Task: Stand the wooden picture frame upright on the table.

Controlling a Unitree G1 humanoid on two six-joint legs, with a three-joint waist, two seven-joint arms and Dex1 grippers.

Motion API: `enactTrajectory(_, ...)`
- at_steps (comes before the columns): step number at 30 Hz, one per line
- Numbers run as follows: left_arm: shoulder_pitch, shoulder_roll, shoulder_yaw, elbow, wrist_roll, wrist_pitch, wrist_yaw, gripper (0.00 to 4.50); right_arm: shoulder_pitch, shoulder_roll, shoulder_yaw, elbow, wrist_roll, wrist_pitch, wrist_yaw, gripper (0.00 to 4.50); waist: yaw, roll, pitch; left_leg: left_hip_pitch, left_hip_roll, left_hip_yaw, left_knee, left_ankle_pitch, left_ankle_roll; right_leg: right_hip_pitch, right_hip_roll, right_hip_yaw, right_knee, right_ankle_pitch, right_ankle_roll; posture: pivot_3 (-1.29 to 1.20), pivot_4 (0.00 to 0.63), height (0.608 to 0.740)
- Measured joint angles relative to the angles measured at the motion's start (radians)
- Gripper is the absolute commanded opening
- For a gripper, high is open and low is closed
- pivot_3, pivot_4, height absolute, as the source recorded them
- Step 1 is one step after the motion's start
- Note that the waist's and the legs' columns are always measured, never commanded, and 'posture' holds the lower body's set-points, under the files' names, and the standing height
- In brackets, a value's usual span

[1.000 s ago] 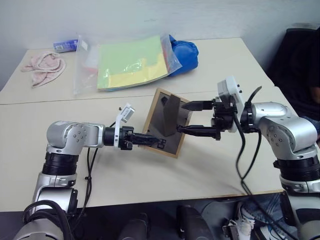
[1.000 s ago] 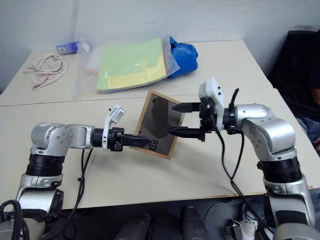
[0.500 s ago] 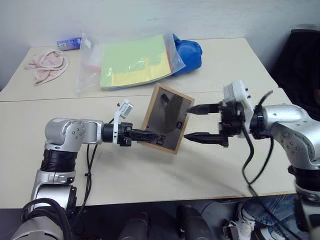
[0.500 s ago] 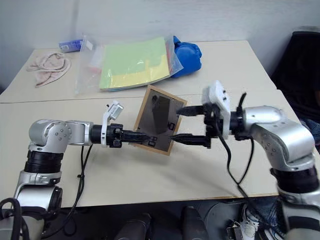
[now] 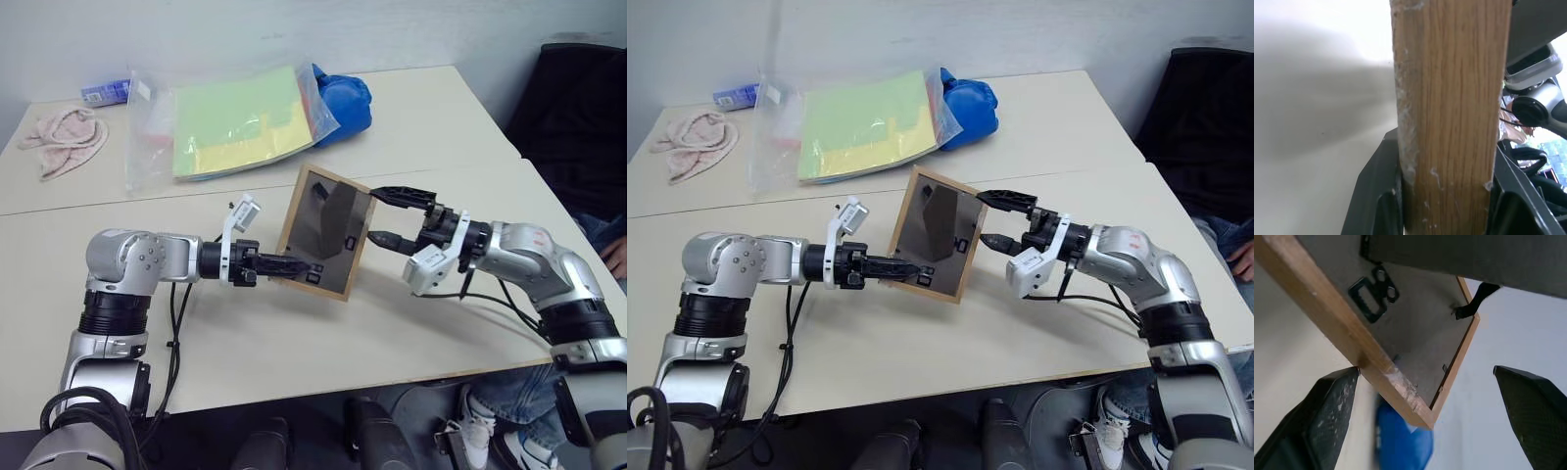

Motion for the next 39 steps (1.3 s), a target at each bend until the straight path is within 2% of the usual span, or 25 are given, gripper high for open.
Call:
enactTrajectory(3,-0.018,-0.015,0.004,-0.002,-0.015,0.01,-0.003,1.28,-0.077,0.029,0.085,0.068,-0.196,0.027,-0.239,2.92,-0.001,0.0,0.0,-0.001,-0.005,-0.001,-0.001,0.0,0.0,-0.005,-0.002,0.0,0.003,0.0,0.0,0.0,0.15,0.74)
enactTrajectory(6,-0.023,-0.019,0.026,0.008,-0.027,0.032,-0.004,1.28,-0.128,0.028,0.17,0.122,-0.337,0.069,-0.48,2.22,-0.006,0.0,0.0,-0.001,-0.007,-0.002,-0.001,0.0,0.0,-0.006,-0.002,0.001,0.003,0.0,0.0,0.0,0.15,0.74)
enactTrajectory(10,-0.023,-0.014,0.049,0.01,-0.04,0.048,-0.005,1.28,-0.177,0.024,0.252,0.182,-0.401,0.095,-0.662,1.85,-0.018,0.0,0.0,-0.001,-0.007,-0.003,-0.001,0.0,0.0,-0.006,-0.002,0.002,0.003,0.0,0.0,0.0,0.15,0.74)
enactTrajectory(15,-0.011,0.005,0.048,0.004,-0.053,0.05,-0.019,1.28,-0.208,0.009,0.312,0.203,-0.406,0.09,-0.742,1.7,-0.026,0.0,0.0,0.0,-0.007,-0.003,-0.002,0.0,0.0,-0.006,-0.002,0.003,0.003,0.0,0.0,0.0,0.15,0.74)
enactTrajectory(18,0.022,0.048,0.037,-0.038,-0.051,0.007,-0.038,2.3,-0.227,0.009,0.343,0.207,-0.398,0.072,-0.736,1.59,-0.039,0.0,0.0,-0.001,-0.007,-0.003,-0.002,0.0,0.0,-0.006,-0.002,0.003,0.003,0.0,0.0,0.0,0.15,0.74)
enactTrajectory(20,0.058,0.133,0.034,-0.087,-0.046,-0.073,-0.075,2.81,-0.241,0.01,0.365,0.199,-0.391,0.042,-0.713,1.33,-0.049,0.0,0.0,-0.001,-0.005,-0.002,-0.003,0.0,0.0,-0.007,-0.002,0.003,0.003,0.0,0.0,0.0,0.15,0.74)
enactTrajectory(22,0.108,0.263,0.061,-0.149,-0.017,-0.152,-0.111,3.46,-0.25,0.003,0.375,0.212,-0.364,0.026,-0.687,1.26,-0.062,0.0,0.0,0.0,-0.005,-0.002,-0.006,0.0,0.0,-0.007,-0.002,0.004,0.003,0.0,-0.001,0.0,0.15,0.74)
enactTrajectory(23,0.121,0.294,0.082,-0.151,-0.009,-0.165,-0.113,3.65,-0.25,-0.008,0.375,0.22,-0.356,0.023,-0.682,1.26,-0.064,0.0,0.0,0.0,-0.005,-0.002,-0.007,0.0,0.0,-0.007,-0.002,0.005,0.003,0.0,-0.001,0.0,0.15,0.74)
enactTrajectory(26,0.24,0.424,0.279,-0.19,-0.038,-0.182,-0.159,4.48,-0.265,-0.026,0.373,0.271,-0.278,-0.011,-0.613,1.26,-0.078,0.0,0.0,0.0,-0.004,-0.002,-0.008,0.0,0.0,-0.007,-0.001,0.005,0.001,0.0,-0.001,0.0,0.15,0.74)
enactTrajectory(30,0.428,0.471,0.487,-0.361,-0.084,-0.229,-0.227,4.5,-0.272,0.014,0.372,0.368,-0.058,-0.088,-0.443,1.26,-0.097,0.0,0.0,0.001,-0.003,-0.002,-0.009,0.0,0.0,-0.004,-0.001,0.004,-0.002,0.0,-0.001,0.0,0.15,0.74)
enactTrajectory(31,0.508,0.466,0.532,-0.438,-0.087,-0.262,-0.24,4.5,-0.254,0.039,0.377,0.393,0.128,-0.087,-0.279,1.26,-0.1,-0.001,0.0,0.001,-0.002,-0.002,-0.01,-0.001,0.001,-0.004,-0.001,0.003,-0.002,0.0,-0.001,0.0,0.15,0.74)
enactTrajectory(32,0.527,0.461,0.538,-0.458,-0.087,-0.271,-0.244,4.5,-0.24,0.047,0.377,0.394,0.199,-0.079,-0.226,1.26,-0.101,-0.001,0.0,0.001,0.0,-0.002,-0.008,-0.001,0.001,-0.002,-0.001,0.004,-0.003,0.0,-0.002,0.0,0.15,0.74)
enactTrajectory(33,0.553,0.449,0.543,-0.495,-0.086,-0.291,-0.243,4.5,-0.203,0.064,0.38,0.37,0.356,-0.026,-0.083,1.26,-0.1,-0.001,0.0,0.0,0.001,-0.003,-0.005,-0.001,0.001,0.0,-0.001,0.005,-0.002,0.0,-0.002,0.0,0.15,0.74)
enactTrajectory(35,0.611,0.37,0.551,-0.61,-0.071,-0.364,-0.192,4.5,-0.031,0.119,0.349,0.123,0.941,0.383,0.397,1.26,-0.096,0.0,-0.001,0.001,0.011,-0.003,0.0,-0.006,0.003,0.011,0.003,0.001,-0.007,0.001,-0.004,0.0,0.15,0.74)
enactTrajectory(39,0.629,0.288,0.503,-0.67,-0.021,-0.47,-0.099,4.5,0.062,0.132,0.335,-0.092,1.407,0.916,0.801,1.26,-0.065,0.002,0.001,0.001,0.009,-0.004,0.002,-0.008,0.003,0.011,0.003,0.0,-0.007,0.003,-0.003,0.0,0.15,0.74)
